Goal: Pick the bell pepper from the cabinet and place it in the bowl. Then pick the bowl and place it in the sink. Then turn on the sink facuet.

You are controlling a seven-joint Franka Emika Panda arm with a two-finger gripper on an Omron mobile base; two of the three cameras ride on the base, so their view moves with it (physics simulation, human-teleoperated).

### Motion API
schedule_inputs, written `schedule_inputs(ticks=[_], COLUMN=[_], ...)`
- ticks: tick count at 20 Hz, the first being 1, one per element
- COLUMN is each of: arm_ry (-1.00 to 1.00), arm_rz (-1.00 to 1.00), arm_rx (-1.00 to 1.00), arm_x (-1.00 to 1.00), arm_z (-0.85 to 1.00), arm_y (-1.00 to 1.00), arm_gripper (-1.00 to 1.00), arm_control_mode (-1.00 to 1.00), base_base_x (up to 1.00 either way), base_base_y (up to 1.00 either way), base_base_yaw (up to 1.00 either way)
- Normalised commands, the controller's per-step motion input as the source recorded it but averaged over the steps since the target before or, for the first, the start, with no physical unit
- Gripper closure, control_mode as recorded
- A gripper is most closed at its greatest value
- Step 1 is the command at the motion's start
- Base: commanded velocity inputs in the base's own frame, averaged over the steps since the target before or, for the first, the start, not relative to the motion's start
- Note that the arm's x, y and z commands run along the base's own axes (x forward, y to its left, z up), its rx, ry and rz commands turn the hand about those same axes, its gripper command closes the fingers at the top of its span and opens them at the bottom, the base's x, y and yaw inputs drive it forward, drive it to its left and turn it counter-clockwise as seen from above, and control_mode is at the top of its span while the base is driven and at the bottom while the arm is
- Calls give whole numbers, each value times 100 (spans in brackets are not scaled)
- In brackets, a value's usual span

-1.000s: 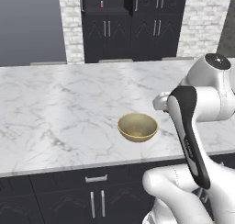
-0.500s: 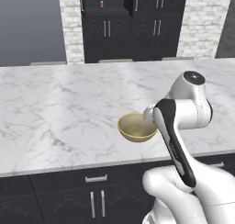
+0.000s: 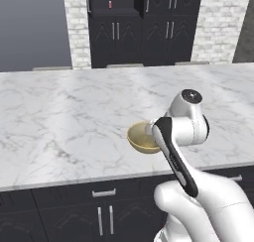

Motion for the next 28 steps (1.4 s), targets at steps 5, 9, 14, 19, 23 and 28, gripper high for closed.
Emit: schedule_inputs(ticks=[5,9,14,19,23,28], arm_ry=[0,3,6,5,4,0], arm_rz=[0,0,0,0,0,0], arm_rx=[0,0,0,0,0,0], arm_x=[45,49,36,17,18,8], arm_z=[-12,-29,-42,-38,-33,-16], arm_y=[0,0,0,0,0,0], arm_gripper=[100,100,100,100,100,-100], arm_control_mode=[-100,-100,-100,-100,-100,-100], base_base_x=[0,0,0,0,0,0], base_base_y=[0,0,0,0,0,0], base_base_yaw=[0,0,0,0,0,0])
